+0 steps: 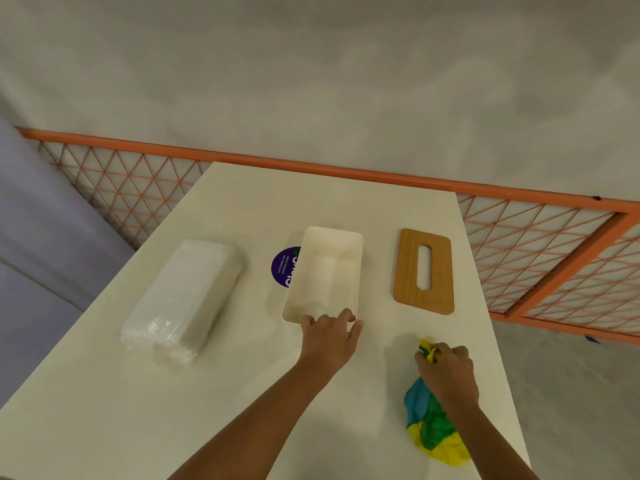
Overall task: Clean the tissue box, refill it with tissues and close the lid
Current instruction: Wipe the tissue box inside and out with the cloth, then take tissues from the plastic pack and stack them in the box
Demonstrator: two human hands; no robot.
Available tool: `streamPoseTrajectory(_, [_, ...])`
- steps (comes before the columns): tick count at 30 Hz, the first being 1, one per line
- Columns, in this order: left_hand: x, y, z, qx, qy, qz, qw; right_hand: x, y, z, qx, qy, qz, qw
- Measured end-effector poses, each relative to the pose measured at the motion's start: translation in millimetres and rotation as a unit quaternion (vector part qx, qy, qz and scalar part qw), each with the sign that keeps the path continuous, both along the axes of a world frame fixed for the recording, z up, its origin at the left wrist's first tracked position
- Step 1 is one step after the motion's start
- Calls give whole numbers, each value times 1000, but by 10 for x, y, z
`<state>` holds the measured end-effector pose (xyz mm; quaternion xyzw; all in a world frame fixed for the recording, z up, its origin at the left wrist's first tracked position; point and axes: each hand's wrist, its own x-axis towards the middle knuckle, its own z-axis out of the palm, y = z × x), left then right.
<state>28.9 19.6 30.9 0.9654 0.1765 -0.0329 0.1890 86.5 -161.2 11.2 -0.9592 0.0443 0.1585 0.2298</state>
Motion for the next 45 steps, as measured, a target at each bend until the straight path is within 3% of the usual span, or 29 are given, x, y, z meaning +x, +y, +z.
streamPoseTrajectory(7, [89,-78,72,34,-8,17,999,125,72,157,29,35,43,998])
streamPoseTrajectory(15, [-329,444,429,74,-144,69,984,264,753,717,173,-116,109,972])
streamPoseTrajectory(18, [-605,855,503,75,-143,127,979,107,1151,902,208,-171,161,950])
streamPoseTrajectory(22, [-1037,1475,511,84,-146,196,966,-238,1699,979,221,-170,234,932])
streamPoseTrajectory(26, [-1451,2013,452,33,-123,249,960,-638,2170,863,198,-177,303,915])
streamPoseTrajectory(33, [-1897,2711,147,-82,-58,249,963,-1275,2624,450,161,-54,357,919])
streamPoseTrajectory(39, [-1947,3042,-111,-227,7,167,959,-1642,2987,238,187,25,245,951])
streamPoseTrajectory(45, [-1877,3007,-246,-324,-7,131,937,-1893,3082,97,227,70,150,960])
